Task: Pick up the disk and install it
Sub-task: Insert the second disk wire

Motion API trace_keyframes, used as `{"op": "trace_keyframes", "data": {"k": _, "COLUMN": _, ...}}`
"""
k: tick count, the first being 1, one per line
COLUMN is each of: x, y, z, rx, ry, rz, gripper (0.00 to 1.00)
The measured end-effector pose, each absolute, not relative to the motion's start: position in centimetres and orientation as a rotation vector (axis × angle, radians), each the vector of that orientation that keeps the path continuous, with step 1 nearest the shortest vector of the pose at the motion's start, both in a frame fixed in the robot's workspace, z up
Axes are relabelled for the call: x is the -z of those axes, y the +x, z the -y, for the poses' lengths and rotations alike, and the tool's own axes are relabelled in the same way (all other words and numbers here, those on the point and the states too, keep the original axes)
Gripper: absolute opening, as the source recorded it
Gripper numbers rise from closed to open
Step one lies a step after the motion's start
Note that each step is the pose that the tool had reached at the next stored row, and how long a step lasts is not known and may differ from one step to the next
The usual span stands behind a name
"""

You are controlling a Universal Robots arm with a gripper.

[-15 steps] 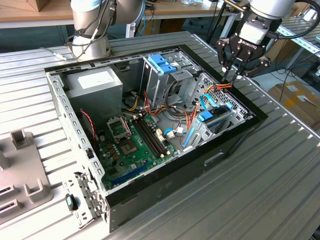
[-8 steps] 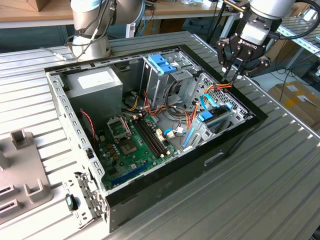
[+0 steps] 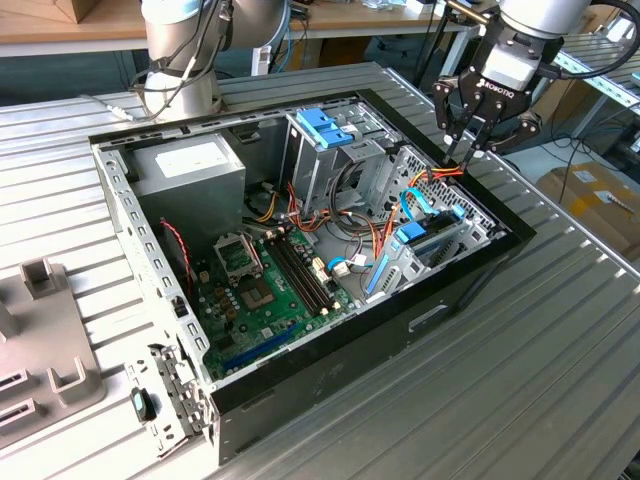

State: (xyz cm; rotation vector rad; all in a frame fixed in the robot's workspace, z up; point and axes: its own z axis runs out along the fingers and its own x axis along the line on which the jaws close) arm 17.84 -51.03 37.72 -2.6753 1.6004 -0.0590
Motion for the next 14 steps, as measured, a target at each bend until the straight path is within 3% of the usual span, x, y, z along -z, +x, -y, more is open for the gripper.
{"op": "trace_keyframes", "data": {"k": 14, "x": -37.7, "y": 17.97, "z": 51.03, "rx": 0.057, "ry": -2.753, "rz": -1.459, "gripper": 0.3}}
